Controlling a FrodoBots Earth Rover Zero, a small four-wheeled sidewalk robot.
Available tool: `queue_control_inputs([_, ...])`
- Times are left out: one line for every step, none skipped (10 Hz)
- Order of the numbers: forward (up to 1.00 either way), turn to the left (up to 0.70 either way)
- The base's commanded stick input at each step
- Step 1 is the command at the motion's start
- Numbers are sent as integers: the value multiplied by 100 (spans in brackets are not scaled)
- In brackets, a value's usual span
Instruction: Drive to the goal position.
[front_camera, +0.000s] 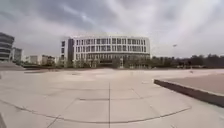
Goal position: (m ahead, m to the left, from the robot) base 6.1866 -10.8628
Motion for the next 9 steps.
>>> queue_control_inputs([70, 0])
queue_control_inputs([70, 0])
queue_control_inputs([70, 0])
queue_control_inputs([70, 0])
queue_control_inputs([70, 0])
queue_control_inputs([70, 0])
queue_control_inputs([70, 0])
queue_control_inputs([70, 0])
queue_control_inputs([70, 0])
